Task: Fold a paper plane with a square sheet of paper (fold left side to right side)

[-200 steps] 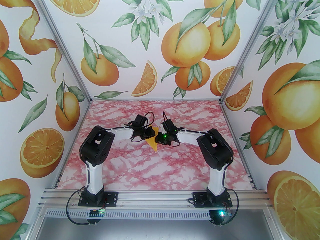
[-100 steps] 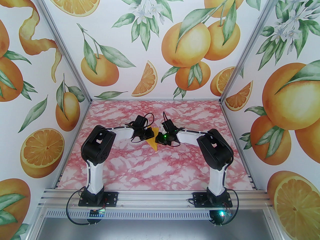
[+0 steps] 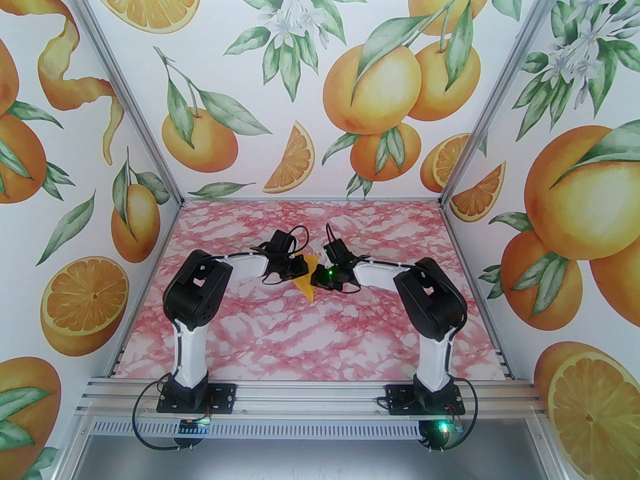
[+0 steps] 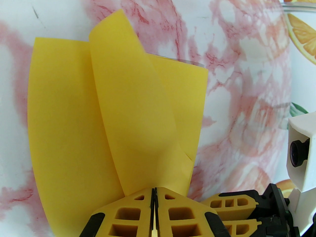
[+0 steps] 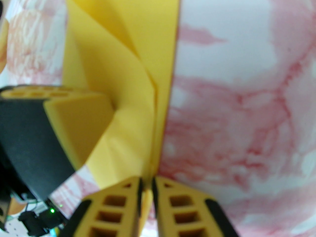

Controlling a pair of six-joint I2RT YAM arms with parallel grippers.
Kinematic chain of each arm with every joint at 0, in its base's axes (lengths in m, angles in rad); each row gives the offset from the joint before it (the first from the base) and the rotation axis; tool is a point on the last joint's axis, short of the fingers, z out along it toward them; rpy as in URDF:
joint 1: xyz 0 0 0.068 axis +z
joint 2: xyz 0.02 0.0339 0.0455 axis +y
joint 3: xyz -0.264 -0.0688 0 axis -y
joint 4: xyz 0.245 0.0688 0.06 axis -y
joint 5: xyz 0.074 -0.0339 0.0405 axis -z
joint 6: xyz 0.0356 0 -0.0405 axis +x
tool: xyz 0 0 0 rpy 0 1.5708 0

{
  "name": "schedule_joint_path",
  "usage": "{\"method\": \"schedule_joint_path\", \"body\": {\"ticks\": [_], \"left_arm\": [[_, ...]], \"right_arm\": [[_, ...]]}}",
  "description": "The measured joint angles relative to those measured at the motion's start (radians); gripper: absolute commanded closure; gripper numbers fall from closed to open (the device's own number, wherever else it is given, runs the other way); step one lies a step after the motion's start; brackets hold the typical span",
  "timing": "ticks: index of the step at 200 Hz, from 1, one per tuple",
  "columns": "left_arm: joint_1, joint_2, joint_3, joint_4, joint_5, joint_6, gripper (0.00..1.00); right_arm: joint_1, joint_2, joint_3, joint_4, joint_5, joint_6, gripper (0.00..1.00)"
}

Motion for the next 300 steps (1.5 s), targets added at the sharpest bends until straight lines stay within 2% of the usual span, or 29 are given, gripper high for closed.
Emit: {"method": "schedule_joint_path", "body": {"ticks": [67, 103, 149, 180, 198, 257, 300], "left_arm": [[0.000, 0.000, 0.000, 0.000, 0.000, 0.000, 0.89], [-0.002, 0.002, 0.000, 0.000, 0.000, 0.000, 0.89], [-0.008, 0.002, 0.000, 0.001, 0.000, 0.000, 0.89], [-0.011, 0.002, 0.000, 0.002, 0.000, -0.001, 0.89], [-0.013, 0.002, 0.000, 0.002, -0.001, -0.001, 0.89], [-0.013, 0.002, 0.000, 0.001, -0.002, -0.001, 0.89], [-0.013, 0.002, 0.000, 0.002, -0.002, -0.001, 0.89]], "right_arm": [[-0.001, -0.005, -0.016, 0.022, 0.001, 0.000, 0.85], [0.001, -0.019, -0.032, 0.039, 0.007, -0.004, 0.81], [0.021, -0.124, -0.122, 0.006, 0.028, -0.008, 0.76], [0.023, -0.203, -0.145, 0.001, 0.029, 0.000, 0.77], [0.023, -0.218, -0.146, 0.032, 0.018, 0.020, 0.83], [0.023, -0.137, -0.136, 0.143, -0.094, 0.110, 0.87], [0.023, -0.064, -0.135, 0.196, -0.130, 0.167, 0.88]]}}
